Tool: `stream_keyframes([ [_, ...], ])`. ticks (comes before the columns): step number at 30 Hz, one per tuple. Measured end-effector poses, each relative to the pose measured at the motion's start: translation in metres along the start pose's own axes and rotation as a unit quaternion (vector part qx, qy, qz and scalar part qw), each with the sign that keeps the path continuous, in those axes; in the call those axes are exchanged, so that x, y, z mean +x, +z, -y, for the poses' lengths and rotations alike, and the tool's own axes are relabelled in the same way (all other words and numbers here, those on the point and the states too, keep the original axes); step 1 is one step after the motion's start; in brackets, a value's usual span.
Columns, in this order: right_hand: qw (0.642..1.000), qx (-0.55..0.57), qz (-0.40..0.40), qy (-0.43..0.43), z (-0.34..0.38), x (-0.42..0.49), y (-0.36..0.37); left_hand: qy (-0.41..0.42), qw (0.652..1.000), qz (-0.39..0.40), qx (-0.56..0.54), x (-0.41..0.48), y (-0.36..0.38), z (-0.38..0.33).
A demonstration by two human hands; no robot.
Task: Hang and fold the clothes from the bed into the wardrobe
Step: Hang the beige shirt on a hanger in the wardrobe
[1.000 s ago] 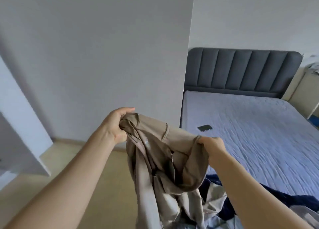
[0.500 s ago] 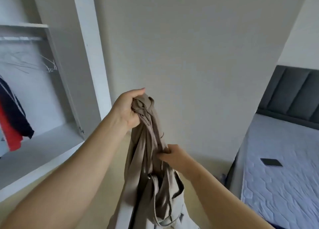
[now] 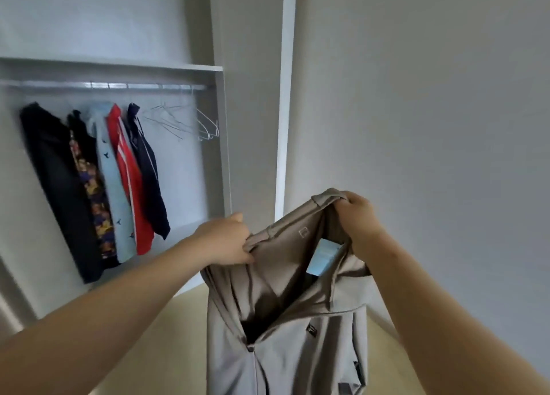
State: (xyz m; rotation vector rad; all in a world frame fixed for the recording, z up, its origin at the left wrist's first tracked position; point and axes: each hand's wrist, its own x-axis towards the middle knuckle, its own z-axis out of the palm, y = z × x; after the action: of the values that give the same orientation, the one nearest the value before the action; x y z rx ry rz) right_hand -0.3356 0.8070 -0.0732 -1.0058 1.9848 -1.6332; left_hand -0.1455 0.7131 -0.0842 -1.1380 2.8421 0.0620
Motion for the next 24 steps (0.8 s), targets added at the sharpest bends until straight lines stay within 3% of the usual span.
stream_keyframes([
  [5,0.998,-0.005,0.063,-0.023,0.012,0.028,0.073,-0.166,0.962,-0.19,-0.105,0.025,0.001,0.097],
  [10,0.995,-0.027,0.092,-0.039,0.019,0.066,0.147,-0.279,0.866,-0.27,-0.314,0.032,0.01,0.159],
  [12,0.993,-0.022,0.105,-0.042,0.022,0.084,0.18,-0.259,0.839,-0.22,-0.426,0.035,0.007,0.183],
  [15,0.991,-0.003,0.127,-0.036,0.022,0.11,0.222,-0.237,0.792,-0.054,-0.559,0.043,-0.003,0.209],
  [18,0.988,0.001,0.148,-0.043,0.022,0.137,0.251,-0.264,0.755,-0.046,-0.599,0.057,-0.011,0.231],
  [21,0.982,0.005,0.177,-0.068,0.026,0.186,0.293,-0.288,0.644,-0.109,-0.7,0.095,-0.015,0.269],
  [24,0.968,0.0,0.237,-0.086,0.031,0.225,0.332,-0.359,0.544,-0.227,-0.723,0.136,-0.014,0.302],
])
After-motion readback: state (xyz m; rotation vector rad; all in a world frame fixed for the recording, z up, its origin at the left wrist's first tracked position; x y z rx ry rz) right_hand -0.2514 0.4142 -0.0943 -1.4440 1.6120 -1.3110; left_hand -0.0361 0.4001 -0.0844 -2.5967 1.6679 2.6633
